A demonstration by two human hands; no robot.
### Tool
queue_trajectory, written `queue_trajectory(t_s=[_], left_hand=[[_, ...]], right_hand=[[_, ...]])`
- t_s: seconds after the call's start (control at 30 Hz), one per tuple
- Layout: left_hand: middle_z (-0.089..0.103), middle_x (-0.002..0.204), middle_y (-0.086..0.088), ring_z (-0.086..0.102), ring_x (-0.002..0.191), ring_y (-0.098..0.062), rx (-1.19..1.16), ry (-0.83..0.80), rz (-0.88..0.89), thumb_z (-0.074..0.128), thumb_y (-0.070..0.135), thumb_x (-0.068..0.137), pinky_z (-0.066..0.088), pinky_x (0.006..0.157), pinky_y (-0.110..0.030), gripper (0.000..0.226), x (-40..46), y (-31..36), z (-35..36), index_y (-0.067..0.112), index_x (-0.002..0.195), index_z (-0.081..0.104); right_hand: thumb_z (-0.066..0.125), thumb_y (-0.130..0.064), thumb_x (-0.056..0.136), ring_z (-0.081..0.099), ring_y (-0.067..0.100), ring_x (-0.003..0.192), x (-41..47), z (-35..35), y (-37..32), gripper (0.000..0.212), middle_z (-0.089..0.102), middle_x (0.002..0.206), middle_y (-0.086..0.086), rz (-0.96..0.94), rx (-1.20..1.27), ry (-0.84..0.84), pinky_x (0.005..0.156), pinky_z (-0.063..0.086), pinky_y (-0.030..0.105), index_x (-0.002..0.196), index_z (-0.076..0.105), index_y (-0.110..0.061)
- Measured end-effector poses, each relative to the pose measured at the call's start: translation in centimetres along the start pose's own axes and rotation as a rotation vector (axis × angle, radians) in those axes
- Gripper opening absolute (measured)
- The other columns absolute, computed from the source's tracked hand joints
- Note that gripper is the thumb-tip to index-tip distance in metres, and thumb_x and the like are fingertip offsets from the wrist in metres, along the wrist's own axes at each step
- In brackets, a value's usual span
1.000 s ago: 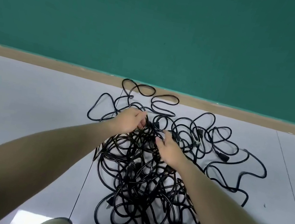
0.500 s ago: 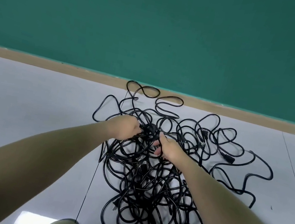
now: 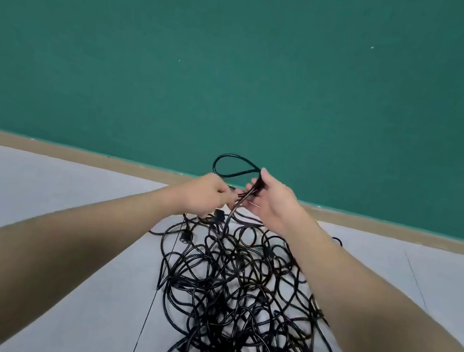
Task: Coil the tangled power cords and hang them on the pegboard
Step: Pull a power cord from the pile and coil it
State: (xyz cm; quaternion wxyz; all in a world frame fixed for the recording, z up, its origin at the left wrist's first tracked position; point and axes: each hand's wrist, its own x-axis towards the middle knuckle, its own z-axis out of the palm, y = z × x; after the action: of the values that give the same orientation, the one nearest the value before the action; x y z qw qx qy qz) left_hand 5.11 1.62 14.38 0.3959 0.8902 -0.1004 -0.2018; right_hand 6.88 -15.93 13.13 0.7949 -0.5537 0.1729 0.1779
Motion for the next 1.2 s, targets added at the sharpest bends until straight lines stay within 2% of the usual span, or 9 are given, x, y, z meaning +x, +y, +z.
queue_trajectory(t_s=[0.07,0.3,0.47,0.7,0.83,0.93,1.0,1.07,1.2], left_hand=[[0.040,0.052,0.003,0.041,0.051,-0.022,0.059,0.027,0.039,0.055,0.043,0.104,0.041,0.053,-0.028,0.042,-2.3,3.0,-1.4,0.017,0.075,0.072],[0.043,0.055,0.001,0.056,0.050,-0.016,0.191,0.171,0.170,0.049,0.057,0.103,0.036,0.053,-0.027,0.053,-12.8,9.8,-6.1,0.019,0.066,0.054],[0.027,0.049,0.011,0.027,0.040,-0.012,0.246,0.227,0.119,0.046,0.054,0.105,0.026,0.050,-0.030,0.053,-19.5,9.4,-7.2,0.016,0.068,0.042],[0.021,0.062,0.005,0.014,0.049,-0.012,-0.585,0.124,0.178,0.036,0.033,0.112,0.014,0.045,-0.023,0.035,-23.6,14.3,-5.5,0.015,0.084,0.047],[0.020,0.060,0.006,0.013,0.045,-0.008,-0.857,0.161,0.160,0.032,0.029,0.113,0.014,0.038,-0.020,0.030,-25.1,16.1,-4.9,0.010,0.102,0.053],[0.022,0.056,0.008,0.012,0.045,-0.009,-0.933,0.288,0.197,0.033,0.023,0.111,0.013,0.040,-0.022,0.023,-25.6,16.0,-5.6,0.013,0.102,0.051],[0.021,0.057,0.007,0.011,0.047,-0.010,-0.984,0.359,0.214,0.035,0.018,0.108,0.011,0.042,-0.023,0.018,-25.9,15.1,-6.3,0.014,0.099,0.050],[0.019,0.059,0.006,0.011,0.048,-0.011,-1.018,0.368,0.214,0.035,0.017,0.107,0.010,0.044,-0.024,0.016,-26.2,14.1,-6.3,0.014,0.100,0.049],[0.018,0.061,0.005,0.011,0.049,-0.011,-1.062,0.253,0.183,0.033,0.015,0.109,0.013,0.044,-0.024,0.016,-26.3,12.7,-5.2,0.013,0.101,0.047]], right_hand=[[0.041,-0.039,0.111,0.055,0.023,0.063,-2.5,1.1,-3.0,0.040,0.046,0.059,0.000,-0.041,-0.009,0.044,0.065,0.050,0.035,0.079,0.047,-0.015],[0.036,-0.041,0.112,0.042,0.015,0.049,-14.1,3.1,-10.0,0.038,0.031,0.054,-0.006,-0.322,-0.057,0.082,0.065,0.054,0.035,0.080,0.040,-0.020],[0.035,-0.040,0.112,0.066,0.024,0.071,-20.7,1.0,-13.1,0.037,0.042,0.066,0.002,-0.409,-0.051,0.185,0.056,0.061,0.039,0.083,0.045,-0.018],[0.038,-0.044,0.110,0.066,0.022,0.058,-22.3,0.5,-8.8,0.031,0.069,0.111,0.012,-0.377,-0.189,0.291,0.044,0.042,0.025,0.122,0.049,-0.018],[0.058,-0.034,0.104,0.039,0.013,0.053,-22.1,-1.4,-6.9,0.037,0.057,0.085,0.007,-0.383,-0.227,0.375,0.042,0.028,0.024,0.133,0.051,-0.012],[0.066,-0.025,0.100,0.038,0.014,0.056,-21.9,-3.7,-6.6,0.040,0.050,0.075,0.001,-0.379,-0.293,0.407,0.051,0.035,0.028,0.134,0.055,-0.007],[0.067,-0.029,0.099,0.056,0.021,0.076,-22.1,-4.7,-6.2,0.048,0.063,0.102,0.008,-0.364,-0.504,0.440,0.075,0.051,0.039,0.140,0.052,-0.008],[0.063,-0.031,0.100,0.060,0.030,0.115,-22.2,-4.8,-5.9,0.057,0.057,0.141,0.013,-0.329,-0.869,0.475,0.104,0.047,0.044,0.150,0.043,-0.010],[0.060,-0.034,0.102,0.064,0.029,0.119,-25.5,-0.4,-8.2,0.044,0.060,0.142,0.014,-0.461,-1.135,0.367,0.105,0.049,0.041,0.139,0.057,-0.011]])
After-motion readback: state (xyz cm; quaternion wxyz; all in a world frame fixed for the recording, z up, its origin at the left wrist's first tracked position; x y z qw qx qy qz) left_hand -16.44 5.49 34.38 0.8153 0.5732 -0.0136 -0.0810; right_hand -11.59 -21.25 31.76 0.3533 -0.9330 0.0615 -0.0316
